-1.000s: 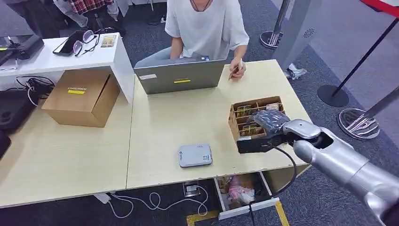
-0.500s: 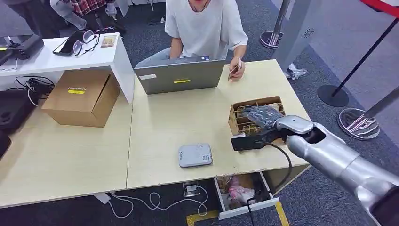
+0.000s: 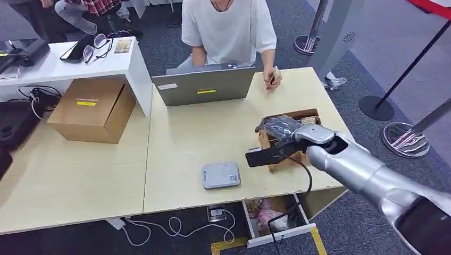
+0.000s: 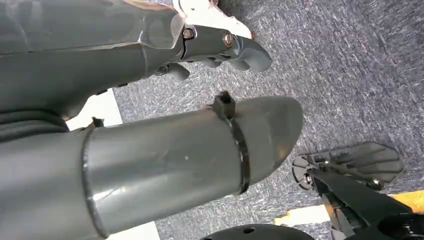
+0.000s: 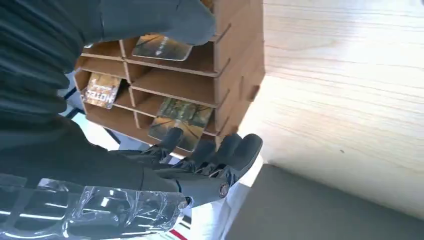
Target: Pass the card to the sensor for recognition and then transmit it.
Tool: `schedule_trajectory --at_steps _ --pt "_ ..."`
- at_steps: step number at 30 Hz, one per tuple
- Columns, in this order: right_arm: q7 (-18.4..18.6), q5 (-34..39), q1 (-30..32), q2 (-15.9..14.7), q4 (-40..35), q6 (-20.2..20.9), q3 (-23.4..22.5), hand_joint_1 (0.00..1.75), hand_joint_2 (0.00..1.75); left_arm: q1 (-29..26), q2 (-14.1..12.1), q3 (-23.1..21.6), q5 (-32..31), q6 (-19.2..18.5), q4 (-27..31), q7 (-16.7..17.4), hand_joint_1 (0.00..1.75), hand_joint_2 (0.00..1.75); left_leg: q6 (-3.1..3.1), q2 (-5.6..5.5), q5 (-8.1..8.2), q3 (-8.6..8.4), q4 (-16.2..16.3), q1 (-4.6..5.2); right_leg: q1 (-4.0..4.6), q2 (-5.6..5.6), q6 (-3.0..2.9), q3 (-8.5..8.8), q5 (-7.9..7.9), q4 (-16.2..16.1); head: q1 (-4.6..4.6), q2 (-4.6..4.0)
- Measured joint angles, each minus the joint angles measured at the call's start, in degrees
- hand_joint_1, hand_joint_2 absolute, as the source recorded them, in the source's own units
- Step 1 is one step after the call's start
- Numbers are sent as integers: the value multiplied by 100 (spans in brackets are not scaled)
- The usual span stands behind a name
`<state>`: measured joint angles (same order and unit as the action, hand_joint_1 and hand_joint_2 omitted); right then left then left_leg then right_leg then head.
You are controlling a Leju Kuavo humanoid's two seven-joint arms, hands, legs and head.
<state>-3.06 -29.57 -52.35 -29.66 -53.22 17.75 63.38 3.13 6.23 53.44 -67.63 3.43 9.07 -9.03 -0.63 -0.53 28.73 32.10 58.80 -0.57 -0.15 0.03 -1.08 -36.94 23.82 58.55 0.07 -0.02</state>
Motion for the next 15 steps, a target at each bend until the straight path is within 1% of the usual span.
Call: schedule_trajectory --at_steps 6,15 --pt "-11 37 -46 105 135 0 101 61 175 -1 -17 0 9 -7 0 4 0 0 0 0 0 0 0 0 0 0 0 0 0 0 0 0" --pt "-13 37 -67 155 229 0 182 61 175 -1 -22 0 9 -9 0 9 0 0 0 0 0 0 0 0 0 0 0 0 0 0 0 0"
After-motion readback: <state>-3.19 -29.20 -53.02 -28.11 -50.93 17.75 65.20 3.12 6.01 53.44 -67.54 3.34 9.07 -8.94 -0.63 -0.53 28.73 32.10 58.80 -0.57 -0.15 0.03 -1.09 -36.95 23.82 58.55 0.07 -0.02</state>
